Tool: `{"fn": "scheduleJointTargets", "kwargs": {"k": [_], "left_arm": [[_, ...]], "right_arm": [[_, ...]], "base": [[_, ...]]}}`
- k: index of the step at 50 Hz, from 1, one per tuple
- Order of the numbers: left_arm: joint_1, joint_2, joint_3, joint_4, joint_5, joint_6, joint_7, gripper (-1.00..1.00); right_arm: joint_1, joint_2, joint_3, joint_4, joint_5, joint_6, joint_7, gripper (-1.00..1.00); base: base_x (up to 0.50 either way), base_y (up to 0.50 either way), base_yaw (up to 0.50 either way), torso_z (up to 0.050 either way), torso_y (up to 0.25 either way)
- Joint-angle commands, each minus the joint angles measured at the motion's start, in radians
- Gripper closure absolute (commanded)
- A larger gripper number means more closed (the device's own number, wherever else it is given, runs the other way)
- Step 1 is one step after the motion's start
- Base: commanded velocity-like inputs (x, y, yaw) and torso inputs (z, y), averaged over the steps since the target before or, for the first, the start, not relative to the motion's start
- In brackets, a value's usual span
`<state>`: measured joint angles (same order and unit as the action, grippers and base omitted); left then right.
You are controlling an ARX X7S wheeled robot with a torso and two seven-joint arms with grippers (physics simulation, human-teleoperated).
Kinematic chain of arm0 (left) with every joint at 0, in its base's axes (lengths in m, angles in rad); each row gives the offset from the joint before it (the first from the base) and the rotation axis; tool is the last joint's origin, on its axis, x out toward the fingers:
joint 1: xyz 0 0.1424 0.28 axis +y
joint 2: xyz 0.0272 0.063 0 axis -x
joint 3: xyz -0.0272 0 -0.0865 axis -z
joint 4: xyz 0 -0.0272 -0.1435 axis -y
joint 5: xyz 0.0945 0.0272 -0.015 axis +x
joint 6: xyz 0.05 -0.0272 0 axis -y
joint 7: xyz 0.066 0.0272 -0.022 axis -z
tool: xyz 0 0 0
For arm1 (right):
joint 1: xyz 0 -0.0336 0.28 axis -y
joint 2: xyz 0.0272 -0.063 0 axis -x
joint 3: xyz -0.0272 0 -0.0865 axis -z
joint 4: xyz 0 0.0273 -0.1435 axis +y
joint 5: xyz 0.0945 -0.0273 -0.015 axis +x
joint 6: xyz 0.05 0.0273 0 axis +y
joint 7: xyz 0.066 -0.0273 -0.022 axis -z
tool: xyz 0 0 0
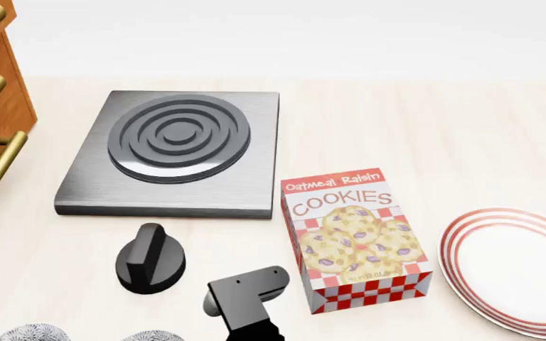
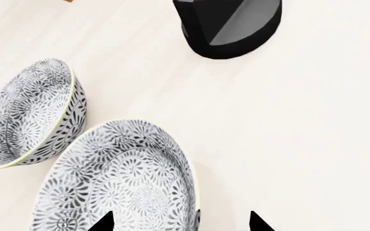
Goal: Pick the akita bowl from table center and place it on the plate.
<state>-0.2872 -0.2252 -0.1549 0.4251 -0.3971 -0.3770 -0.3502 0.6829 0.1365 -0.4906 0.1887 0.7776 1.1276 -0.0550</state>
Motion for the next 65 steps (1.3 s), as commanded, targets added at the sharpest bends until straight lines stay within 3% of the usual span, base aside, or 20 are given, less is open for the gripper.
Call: {"fn": "scheduleJointTargets", "kwargs": {"k": [1, 15, 16, 36, 41, 44, 56, 65], "left_arm": [[0.0, -0.006, -0.002, 0.004, -0.009, -0.001, -0.006, -1.0], [-0.004, -0.011, 0.0, -0.001, -0.016, 0.001, -0.013, -1.0], [-0.004, -0.011, 0.0, -0.001, -0.016, 0.001, -0.013, -1.0], [0.009, -0.018, -0.003, 0.008, -0.032, 0.007, -0.018, -1.0], [0.01, -0.021, -0.006, 0.014, -0.038, 0.004, -0.021, -1.0], [0.009, -0.022, -0.006, 0.016, -0.044, 0.0, -0.023, -1.0], [0.0, -0.026, -0.008, 0.019, -0.058, -0.01, -0.032, -1.0], [-0.005, -0.029, -0.001, 0.011, -0.056, -0.004, -0.033, -1.0]], "right_arm": [[0.0, 0.004, -0.003, 0.014, 0.004, -0.014, -0.002, -1.0], [0.003, 0.011, -0.005, 0.02, 0.014, -0.022, -0.004, -1.0], [0.003, 0.012, -0.004, 0.017, 0.014, -0.023, -0.002, 1.0], [-0.022, 0.054, 0.034, -0.118, 0.006, -0.093, 0.062, 1.0], [-0.029, 0.134, -0.03, -0.313, -0.112, -0.203, 0.101, 1.0], [-0.034, 0.155, 0.009, -0.396, -0.093, -0.199, 0.131, 1.0], [0.018, 0.314, -0.038, -0.562, -0.242, -0.285, 0.143, 1.0], [0.086, 0.405, 0.057, -0.66, -0.254, -0.241, 0.203, 1.0]], "base": [[0.0, 0.0, 0.0, 0.0, 0.0], [0.0, 0.0, 0.0, 0.0, 0.0], [0.0, 0.0, 0.0, 0.0, 0.0], [0.0, 0.0, 0.0, 0.0, 0.0], [0.0, 0.0, 0.0, 0.0, 0.0], [0.0, 0.0, 0.0, 0.0, 0.0], [0.0, 0.0, 0.0, 0.0, 0.001], [0.0, 0.0, 0.0, 0.0, 0.0]]}}
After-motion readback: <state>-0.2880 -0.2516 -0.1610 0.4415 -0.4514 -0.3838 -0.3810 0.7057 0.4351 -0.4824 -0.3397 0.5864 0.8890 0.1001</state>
